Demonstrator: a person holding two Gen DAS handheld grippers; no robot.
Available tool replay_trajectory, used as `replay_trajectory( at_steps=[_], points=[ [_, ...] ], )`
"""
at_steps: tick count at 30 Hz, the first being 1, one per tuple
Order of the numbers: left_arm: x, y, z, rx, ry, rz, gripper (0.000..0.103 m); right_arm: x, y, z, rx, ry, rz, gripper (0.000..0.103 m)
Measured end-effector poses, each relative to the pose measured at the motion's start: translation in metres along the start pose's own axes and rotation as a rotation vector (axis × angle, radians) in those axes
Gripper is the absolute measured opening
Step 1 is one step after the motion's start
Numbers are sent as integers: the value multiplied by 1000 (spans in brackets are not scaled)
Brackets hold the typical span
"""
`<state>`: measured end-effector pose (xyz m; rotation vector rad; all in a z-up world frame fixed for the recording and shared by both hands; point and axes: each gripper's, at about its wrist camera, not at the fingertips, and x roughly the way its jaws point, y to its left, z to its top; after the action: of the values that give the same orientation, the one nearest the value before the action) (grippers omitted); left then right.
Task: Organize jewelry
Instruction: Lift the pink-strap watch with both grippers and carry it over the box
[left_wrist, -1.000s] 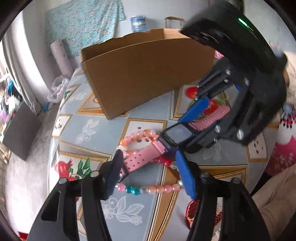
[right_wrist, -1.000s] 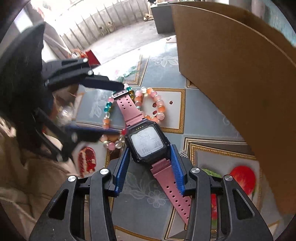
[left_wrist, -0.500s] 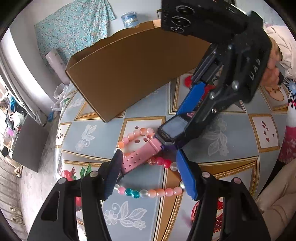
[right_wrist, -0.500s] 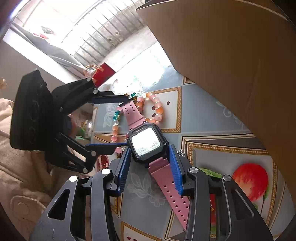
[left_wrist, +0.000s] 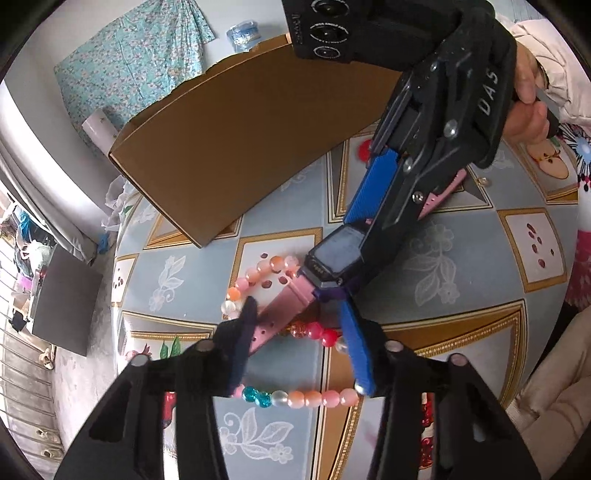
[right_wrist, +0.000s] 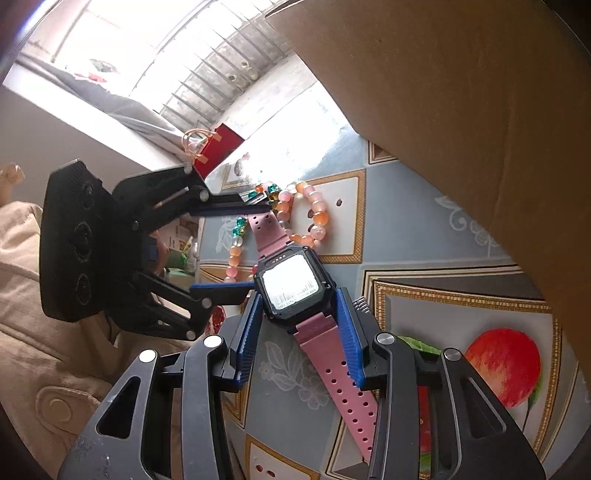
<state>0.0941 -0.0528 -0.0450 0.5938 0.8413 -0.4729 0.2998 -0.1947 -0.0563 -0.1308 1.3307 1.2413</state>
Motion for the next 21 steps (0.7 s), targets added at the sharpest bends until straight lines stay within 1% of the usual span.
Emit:
replay_trajectory(
  at_steps=[3, 4, 6, 7, 8, 9, 10, 11, 15, 17, 18, 19, 20, 21],
  points=[
    [1, -1, -1, 9, -3, 21, 33, 0, -2, -2, 0, -11, -3, 38],
    [1, 0, -1, 9, -4, 26, 32, -1, -2, -4, 3, -21, -11, 38],
    [-2, 4, -2, -6, -11, 17, 26, -4, -1, -8, 8, -44, -35, 38],
    [-3, 5, -1, -12, -13, 13, 21, -8, 0, -11, 10, -59, -58, 39],
    [-4, 8, -1, -25, -14, 7, 13, -11, 2, -15, 11, -76, -89, 40],
    [-5, 9, -1, -34, -15, 1, 13, -13, 5, -19, 8, -88, -116, 44],
    [-6, 11, -2, -42, -17, -3, 13, -16, 10, -23, 0, -107, -169, 48],
    [-6, 12, -2, -45, -17, -4, 12, -17, 14, -27, -5, -120, -199, 49],
    [-6, 13, -2, -54, -21, -3, 11, -18, 34, -46, -26, -173, -350, 49],
    [-7, 15, -1, -63, -27, -4, 10, -15, 46, -57, -55, -186, -474, 49],
    [-7, 16, -1, -66, -30, -3, 9, -12, 51, -60, -69, -188, -517, 49],
    [-8, 17, -1, -70, -33, -4, 9, -7, 57, -64, -89, -186, -591, 47],
    [-8, 18, -1, -73, -36, -6, 8, -3, 63, -67, -111, -188, -644, 45],
    [-8, 19, -1, -75, -40, -6, 8, -1, 66, -68, -121, -194, -677, 41]
  ],
)
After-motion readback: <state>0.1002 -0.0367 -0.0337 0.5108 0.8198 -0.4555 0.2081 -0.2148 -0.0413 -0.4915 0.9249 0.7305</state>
